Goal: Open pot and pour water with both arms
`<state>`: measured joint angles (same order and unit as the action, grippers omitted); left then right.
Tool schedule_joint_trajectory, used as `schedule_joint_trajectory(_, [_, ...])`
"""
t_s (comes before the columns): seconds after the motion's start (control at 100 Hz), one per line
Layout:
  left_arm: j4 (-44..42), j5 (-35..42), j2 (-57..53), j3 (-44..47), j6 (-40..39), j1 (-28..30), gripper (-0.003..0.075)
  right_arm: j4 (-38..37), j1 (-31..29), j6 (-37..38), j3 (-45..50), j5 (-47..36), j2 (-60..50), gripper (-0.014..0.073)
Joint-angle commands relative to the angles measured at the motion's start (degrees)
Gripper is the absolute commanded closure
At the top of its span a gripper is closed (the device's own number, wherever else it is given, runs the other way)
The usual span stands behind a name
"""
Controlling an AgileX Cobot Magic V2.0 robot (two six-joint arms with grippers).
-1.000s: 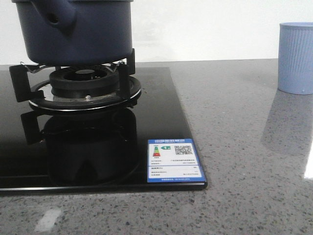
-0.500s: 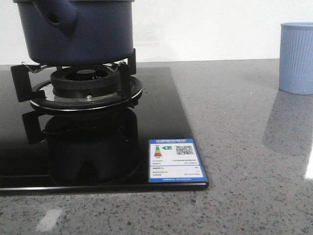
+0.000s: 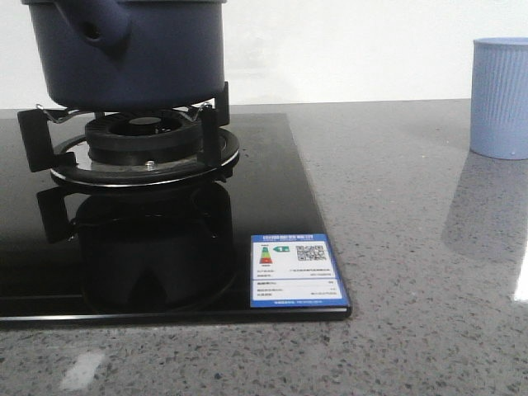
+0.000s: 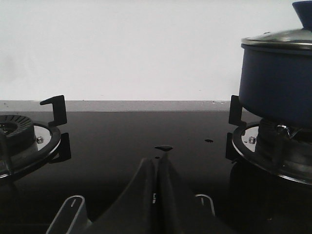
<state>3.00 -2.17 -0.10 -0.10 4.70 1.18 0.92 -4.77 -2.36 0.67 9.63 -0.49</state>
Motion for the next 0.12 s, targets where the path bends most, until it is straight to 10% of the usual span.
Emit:
schedule_joint_trajectory(0.0, [0.4, 4.4, -1.5, 0.7, -0.5, -0.4, 0.0740, 0.1, -0.3, -0.6, 1.3, -4.3, -1.1, 0.0650])
schedule_joint_trajectory(0.11, [0.4, 4.4, -1.5, 0.7, -0.5, -0.4, 0.0740, 0.1, -0.3, -0.6, 1.3, -4.3, -1.1, 0.0650])
